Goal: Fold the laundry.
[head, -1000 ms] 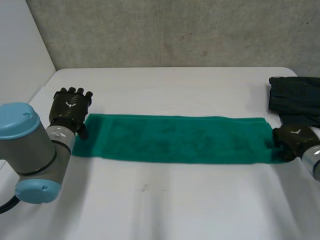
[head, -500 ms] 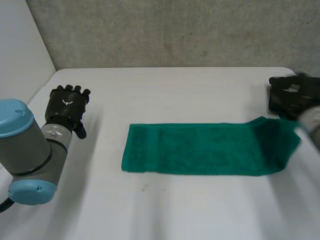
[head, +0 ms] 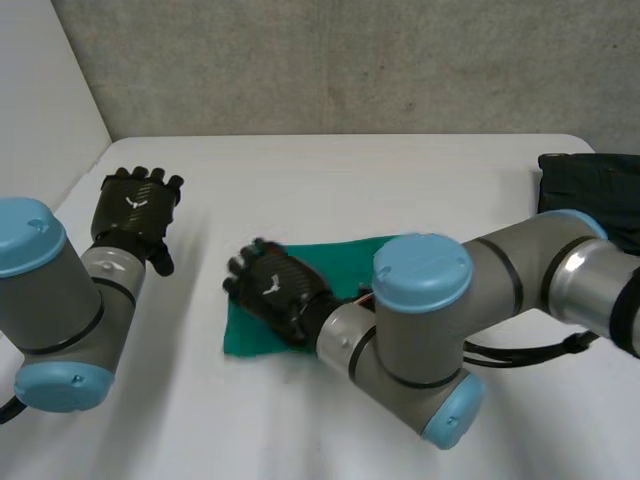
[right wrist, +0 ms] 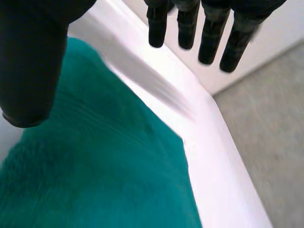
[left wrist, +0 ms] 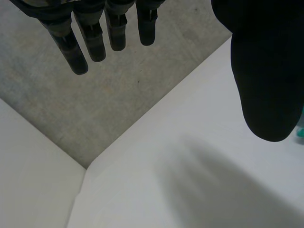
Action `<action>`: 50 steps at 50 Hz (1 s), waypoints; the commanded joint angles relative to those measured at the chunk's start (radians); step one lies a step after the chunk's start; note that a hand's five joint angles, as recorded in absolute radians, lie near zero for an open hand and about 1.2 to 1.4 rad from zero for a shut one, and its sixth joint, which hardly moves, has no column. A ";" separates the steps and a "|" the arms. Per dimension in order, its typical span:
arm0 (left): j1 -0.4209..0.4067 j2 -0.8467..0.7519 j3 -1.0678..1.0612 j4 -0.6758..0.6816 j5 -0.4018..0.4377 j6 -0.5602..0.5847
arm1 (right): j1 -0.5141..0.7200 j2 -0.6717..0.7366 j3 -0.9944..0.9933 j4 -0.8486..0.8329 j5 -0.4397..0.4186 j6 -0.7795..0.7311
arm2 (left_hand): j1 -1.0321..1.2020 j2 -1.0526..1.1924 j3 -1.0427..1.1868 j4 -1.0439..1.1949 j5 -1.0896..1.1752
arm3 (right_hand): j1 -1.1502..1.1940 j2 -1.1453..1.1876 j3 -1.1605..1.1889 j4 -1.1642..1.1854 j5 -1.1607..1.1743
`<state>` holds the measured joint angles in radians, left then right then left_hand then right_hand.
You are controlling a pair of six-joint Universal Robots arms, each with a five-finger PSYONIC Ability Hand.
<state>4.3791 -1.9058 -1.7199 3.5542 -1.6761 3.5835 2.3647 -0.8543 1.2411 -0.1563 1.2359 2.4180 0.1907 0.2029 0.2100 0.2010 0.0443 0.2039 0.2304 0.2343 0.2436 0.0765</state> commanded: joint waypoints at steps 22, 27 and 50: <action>-0.271 -0.150 0.169 -0.107 0.101 0.000 | -0.475 -0.247 0.492 -0.017 0.163 0.113 | -0.016 -0.028 -0.036 -0.026 -0.044 | 1.192 1.166 1.162 1.153 1.145; -0.239 -0.102 0.158 -0.120 0.072 0.000 | -0.453 -0.276 0.417 -0.023 0.200 0.029 | -0.015 -0.028 -0.035 -0.026 -0.044 | 1.192 1.166 1.162 1.153 1.145; -0.176 -0.015 0.155 -0.130 -0.125 -0.163 | 0.016 -0.147 0.219 -0.078 -0.016 0.106 | -0.016 -0.028 -0.036 -0.026 -0.044 | -0.029 -0.056 -0.060 -0.069 -0.077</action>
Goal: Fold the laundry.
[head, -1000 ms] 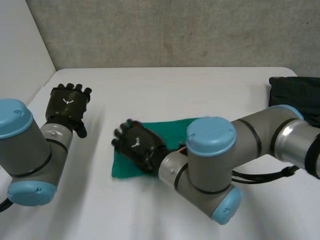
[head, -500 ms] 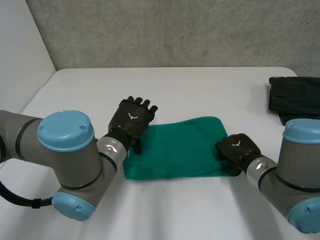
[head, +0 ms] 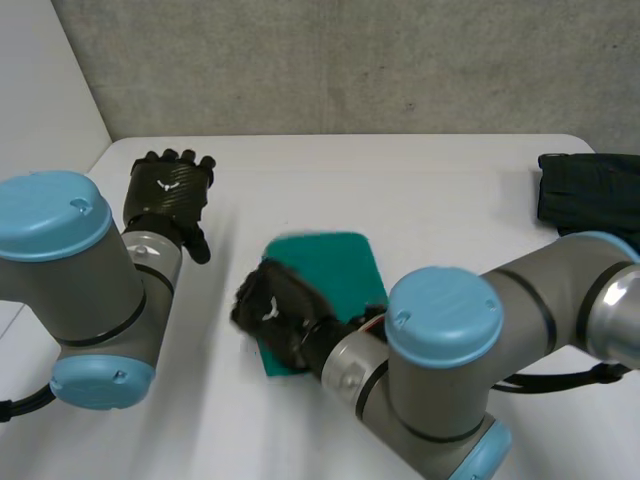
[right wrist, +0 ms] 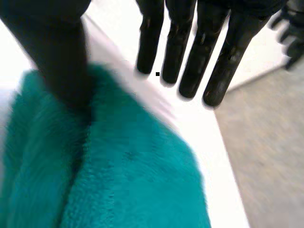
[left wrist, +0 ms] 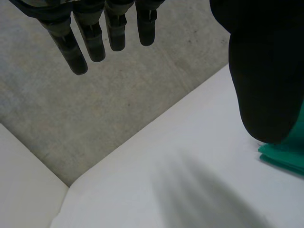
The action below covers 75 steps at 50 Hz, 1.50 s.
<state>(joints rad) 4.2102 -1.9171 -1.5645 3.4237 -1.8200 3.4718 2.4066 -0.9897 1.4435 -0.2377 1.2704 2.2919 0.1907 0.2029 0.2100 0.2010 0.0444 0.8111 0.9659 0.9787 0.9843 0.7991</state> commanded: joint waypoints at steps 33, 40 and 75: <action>-0.102 -0.266 0.152 -0.325 0.123 -0.013 | -0.294 0.192 -0.307 0.416 0.073 0.614 | 0.020 0.008 0.001 0.010 -0.008 | -0.637 -0.791 -0.804 -0.810 -0.799; -0.116 -0.234 0.159 -0.316 0.139 0.007 | -0.294 0.074 -0.249 0.391 0.161 0.558 | 0.008 -0.004 -0.011 -0.002 -0.020 | -0.637 -0.791 -0.804 -0.810 -0.799; -0.018 0.058 0.207 -0.380 0.396 -0.172 | -0.032 0.034 0.134 -0.054 0.334 0.552 | 0.008 -0.004 -0.011 -0.002 -0.020 | -0.524 -0.679 -0.692 -0.698 -0.687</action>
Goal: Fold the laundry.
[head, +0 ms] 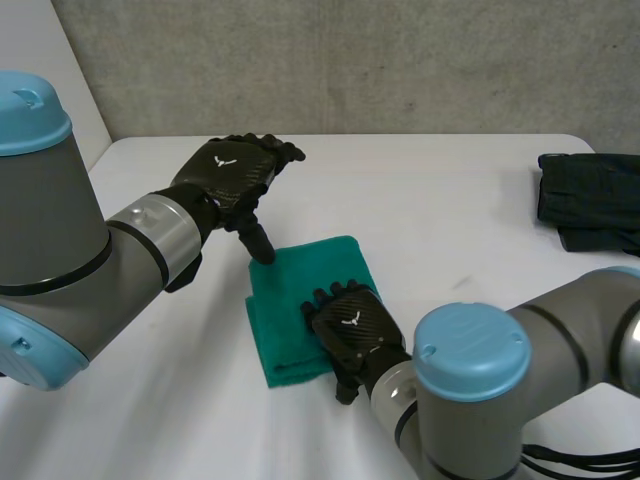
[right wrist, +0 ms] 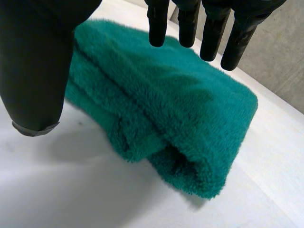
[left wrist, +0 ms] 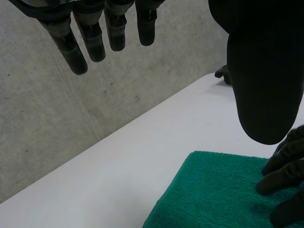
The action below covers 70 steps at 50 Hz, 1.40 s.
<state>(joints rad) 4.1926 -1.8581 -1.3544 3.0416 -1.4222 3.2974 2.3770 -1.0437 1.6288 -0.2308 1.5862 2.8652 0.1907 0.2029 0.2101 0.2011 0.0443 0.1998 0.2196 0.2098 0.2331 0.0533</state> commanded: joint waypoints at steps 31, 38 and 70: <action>0.000 -0.001 -0.015 0.008 -0.001 -0.004 | -0.033 0.238 -0.247 -0.111 0.021 -0.110 | 0.008 -0.004 -0.011 -0.002 -0.020 | 0.581 0.561 0.571 0.547 0.553; 0.004 -0.001 -0.015 0.009 0.000 -0.015 | -0.062 0.267 -0.283 -0.101 0.018 -0.122 | 0.008 -0.004 -0.011 -0.002 -0.020 | 0.742 0.723 0.732 0.709 0.714; 0.009 -0.003 -0.015 0.009 -0.001 -0.018 | -0.642 0.185 -0.297 -0.053 -0.156 -0.366 | 0.005 -0.007 -0.014 -0.005 -0.023 | 1.196 1.177 1.186 1.163 1.168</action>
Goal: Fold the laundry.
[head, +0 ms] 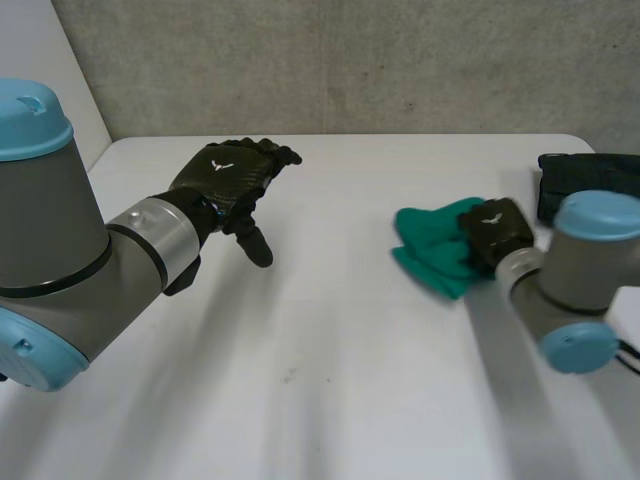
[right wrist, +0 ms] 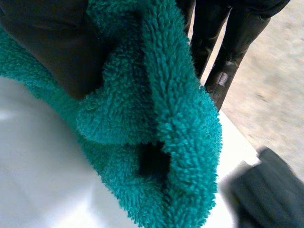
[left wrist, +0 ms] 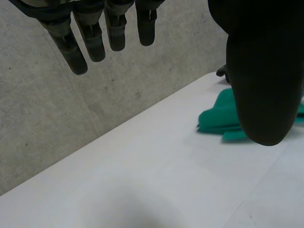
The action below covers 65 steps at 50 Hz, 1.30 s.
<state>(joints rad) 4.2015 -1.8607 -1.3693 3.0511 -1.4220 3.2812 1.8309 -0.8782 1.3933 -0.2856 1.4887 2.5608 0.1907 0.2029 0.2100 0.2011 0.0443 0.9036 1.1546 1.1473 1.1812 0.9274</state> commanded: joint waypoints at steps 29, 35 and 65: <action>-0.120 -0.017 0.058 0.080 0.149 -0.064 | -0.340 0.352 -1.112 0.065 -0.001 -0.085 | 0.005 -0.007 -0.014 -0.005 -0.023 | 0.493 0.242 0.249 0.215 0.294; -0.133 -0.034 0.064 0.089 0.161 -0.104 | -0.369 0.445 -1.085 0.141 -0.028 -0.085 | -0.001 -0.013 -0.020 -0.011 -0.029 | 0.493 0.242 0.249 0.215 0.294; -0.155 -0.075 0.055 0.107 0.176 -0.118 | -0.432 0.432 -1.233 0.074 -0.125 0.017 | 0.008 -0.004 -0.011 -0.002 -0.020 | 0.493 0.242 0.249 0.215 0.294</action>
<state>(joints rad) 4.0452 -1.9389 -1.3152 3.1585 -1.2438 3.1648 1.3866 -0.4856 0.3617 -0.1698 1.3613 2.5050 0.1907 0.2029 0.2100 0.2010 0.0443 0.9188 1.1672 1.1794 1.1906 0.9325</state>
